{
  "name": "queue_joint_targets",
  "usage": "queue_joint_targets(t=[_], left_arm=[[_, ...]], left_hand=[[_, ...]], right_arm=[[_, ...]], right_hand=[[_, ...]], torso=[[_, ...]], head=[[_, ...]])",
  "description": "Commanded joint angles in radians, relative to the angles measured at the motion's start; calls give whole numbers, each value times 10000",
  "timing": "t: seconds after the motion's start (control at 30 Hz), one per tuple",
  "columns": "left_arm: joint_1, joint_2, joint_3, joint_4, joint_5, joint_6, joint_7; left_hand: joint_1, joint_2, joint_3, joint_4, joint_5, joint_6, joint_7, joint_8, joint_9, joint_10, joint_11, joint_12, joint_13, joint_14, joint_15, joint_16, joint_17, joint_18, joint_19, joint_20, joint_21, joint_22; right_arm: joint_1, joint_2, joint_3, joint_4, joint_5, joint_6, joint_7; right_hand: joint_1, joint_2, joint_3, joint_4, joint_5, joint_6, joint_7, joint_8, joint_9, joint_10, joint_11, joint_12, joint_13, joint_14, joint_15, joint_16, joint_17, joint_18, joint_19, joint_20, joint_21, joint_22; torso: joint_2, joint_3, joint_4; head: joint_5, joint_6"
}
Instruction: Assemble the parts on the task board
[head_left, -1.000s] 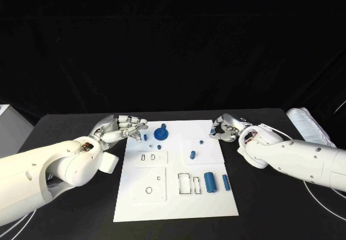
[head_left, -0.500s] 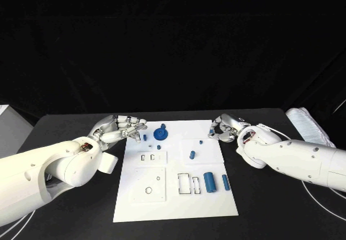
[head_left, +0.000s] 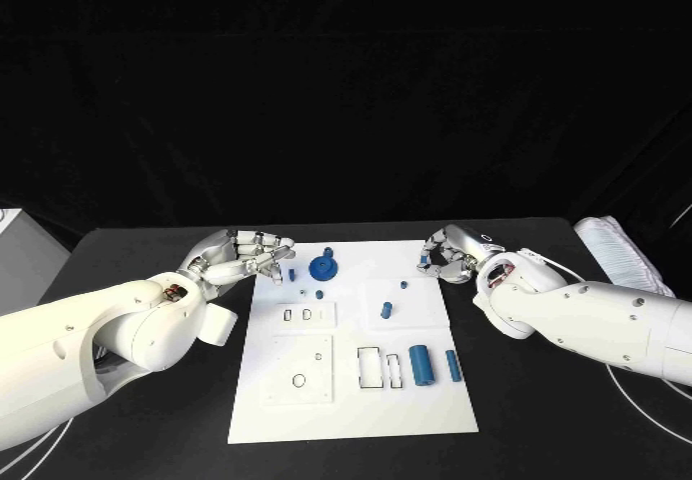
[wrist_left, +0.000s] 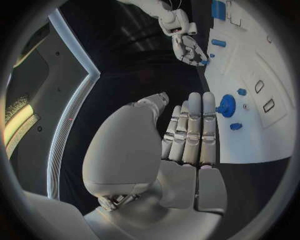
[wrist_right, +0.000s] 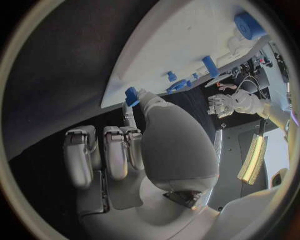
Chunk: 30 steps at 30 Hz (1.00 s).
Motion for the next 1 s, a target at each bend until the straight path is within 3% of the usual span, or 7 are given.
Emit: queue_joint_targets(t=[0.03, 0.2, 0.47, 0.6, 0.8, 1.0], left_arm=[[4, 24, 8, -23, -28, 131, 45], [7, 25, 8, -132, -28, 142, 52], [8, 55, 8, -307, -15, 134, 87], [9, 62, 8, -316, 8, 132, 92], [11, 60, 8, -315, 40, 105, 93], [13, 69, 8, -293, 57, 95, 81]], left_hand=[[-27, 12, 64, 3, -45, -12, 47, -40, 15, -41, 26, -33, 3, -87, 15, 43, -8, 129, -54, 5, 35, 9], [-31, 17, 66, 6, -44, -11, 47, -40, 17, -41, 26, -31, 5, -88, 17, 48, -10, 130, -60, 7, 41, 12], [40, 55, 202, -59, -14, 5, 39, -38, 40, -35, 22, -18, 10, -116, 12, 83, -47, 135, -119, 9, 141, 71], [-35, 35, 184, -24, -41, 9, 42, -38, 49, 24, 15, 12, 26, -101, 12, 117, -50, 135, -137, 16, 167, 84], [-91, 23, 183, 0, -60, -4, 26, -48, 58, 164, -14, 76, 58, -36, -11, 211, -37, 143, -137, 11, 226, 113], [-104, 20, 183, 5, -61, 1, 24, -45, 63, 189, -19, 87, 63, -20, -16, 237, -32, 144, -135, 8, 243, 121]], right_arm=[[90, -60, 29, 266, -299, -508, -263], [347, -202, 56, 989, -417, -448, -765], [534, 50, 64, 2089, -695, 85, -1684], [526, 400, 57, 2483, -896, 437, -2134], [449, 1069, 13, 2757, -1213, 876, -2609], [159, 1730, -64, 2739, -1659, 1225, -2943]], right_hand=[[-131, 143, 50, 35, 32, 177, -85, 64, 57, 1029, -60, 60, 2634, 1025, -66, 43, 2627, -144, 1046, -83, 22, 2627], [-187, 150, 83, 61, 29, 178, -89, 84, 63, 1029, -64, 60, 2634, 1025, -70, 43, 2627, -144, 1046, -89, 22, 2627], [-317, 88, 106, 108, 19, 179, -98, 125, 77, 1029, -72, 60, 2634, 1025, -76, 43, 2627, -144, 1046, -99, 22, 2627], [-343, 104, 131, 122, 23, 182, -103, 137, 80, 1029, -77, 60, 2634, 1025, -79, 43, 2627, -144, 1046, -102, 22, 2627], [-336, 122, 181, 105, 31, 188, -121, 156, 87, 1029, -90, 60, 2634, 1025, -88, 43, 2627, -144, 1046, -108, 22, 2627], [-341, 122, 197, 101, 30, 187, -122, 162, 89, 1029, -94, 60, 2634, 1025, -92, 43, 2627, -144, 1046, -111, 22, 2627]], torso=[[-9, -7, -17], [-32, -30, -29], [-179, -137, -5], [-240, -202, 17], [-319, -295, 20], [-359, -360, 49]], head=[[17, 37], [40, 44], [141, -84], [296, -214], [400, -332], [474, -442]])
